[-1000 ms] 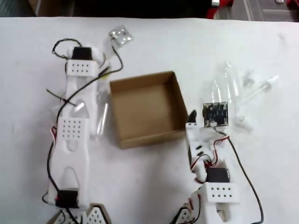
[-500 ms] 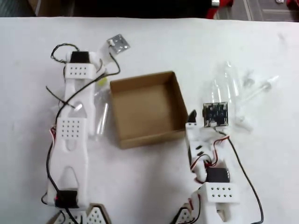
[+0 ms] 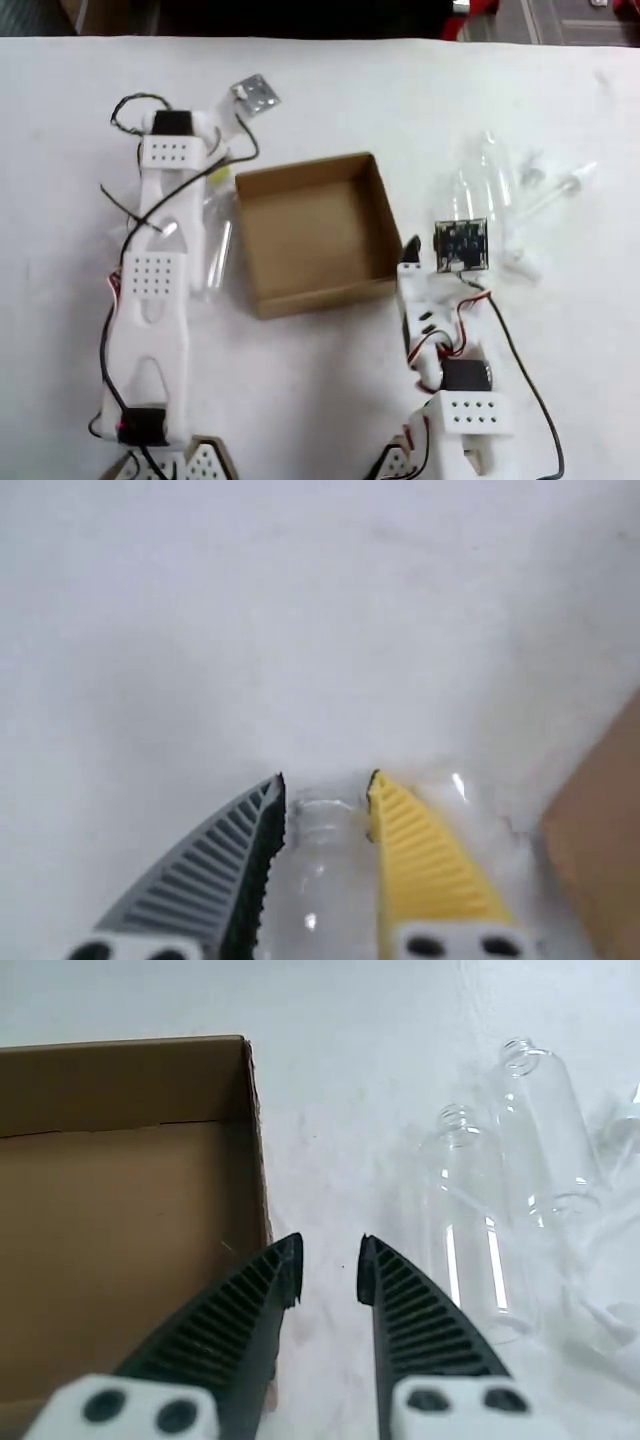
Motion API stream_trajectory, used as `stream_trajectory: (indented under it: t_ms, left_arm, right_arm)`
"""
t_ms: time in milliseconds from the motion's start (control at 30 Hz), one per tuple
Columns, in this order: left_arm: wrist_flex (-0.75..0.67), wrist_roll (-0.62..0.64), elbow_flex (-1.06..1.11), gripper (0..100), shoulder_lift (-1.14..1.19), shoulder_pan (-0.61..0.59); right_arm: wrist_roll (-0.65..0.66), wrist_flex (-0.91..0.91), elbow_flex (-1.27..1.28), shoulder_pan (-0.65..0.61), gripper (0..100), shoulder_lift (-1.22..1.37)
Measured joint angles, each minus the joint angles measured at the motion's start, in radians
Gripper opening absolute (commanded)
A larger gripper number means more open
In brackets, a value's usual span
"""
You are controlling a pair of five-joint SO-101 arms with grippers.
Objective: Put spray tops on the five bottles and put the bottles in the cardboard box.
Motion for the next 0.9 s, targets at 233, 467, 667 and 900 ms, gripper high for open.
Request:
stream_trajectory:
  t_ms: [233,467,667,900]
  left_arm:
    - [0.0,0.0,0.0,2,0.0,0.008]
    - [0.15,0.0,-0.137,2,-0.003,0.052]
    - [0.278,0.0,-0.149,2,-0.129,0.078]
    - [0.302,0.072,-0.149,2,-0.284,0.078]
  right_arm:
    - [0.054,0.0,0.0,-0.002,8.3,0.0]
    - [0.058,0.0,0.0,-0.005,8.3,0.0]
    - [0.06,0.0,0.0,-0.005,8.2,0.0]
    - [0.064,0.0,0.0,-0.005,8.1,0.0]
